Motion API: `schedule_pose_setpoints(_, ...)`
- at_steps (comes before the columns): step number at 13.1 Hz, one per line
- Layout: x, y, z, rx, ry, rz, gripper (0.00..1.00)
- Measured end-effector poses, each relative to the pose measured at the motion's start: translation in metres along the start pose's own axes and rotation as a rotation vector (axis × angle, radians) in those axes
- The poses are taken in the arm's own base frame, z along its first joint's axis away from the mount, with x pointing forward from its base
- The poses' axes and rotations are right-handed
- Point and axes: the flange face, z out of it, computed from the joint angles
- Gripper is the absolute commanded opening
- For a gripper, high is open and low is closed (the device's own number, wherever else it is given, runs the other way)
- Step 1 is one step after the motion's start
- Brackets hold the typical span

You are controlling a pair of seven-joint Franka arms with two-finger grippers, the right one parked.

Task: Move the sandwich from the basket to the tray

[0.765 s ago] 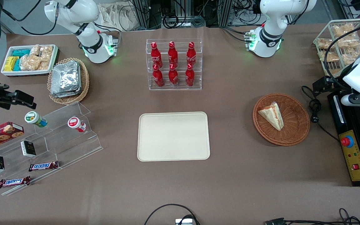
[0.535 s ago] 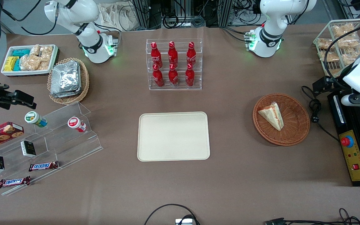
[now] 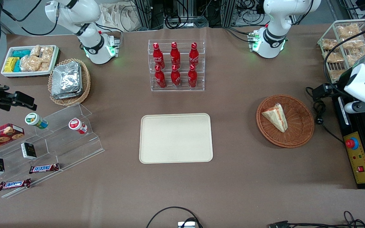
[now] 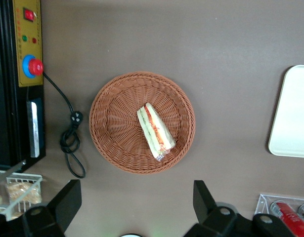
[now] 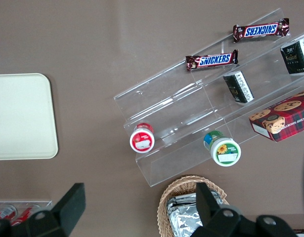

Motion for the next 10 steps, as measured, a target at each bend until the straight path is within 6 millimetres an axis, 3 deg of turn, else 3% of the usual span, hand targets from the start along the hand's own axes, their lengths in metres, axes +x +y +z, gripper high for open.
schedule_pose_setpoints(6,0.008,0.014,0.078,-0.022,-0.011,-0.157,1.00)
schedule_pose_setpoints(10,-0.003,0.025,0.140,-0.030,0.025,-0.232,1.00)
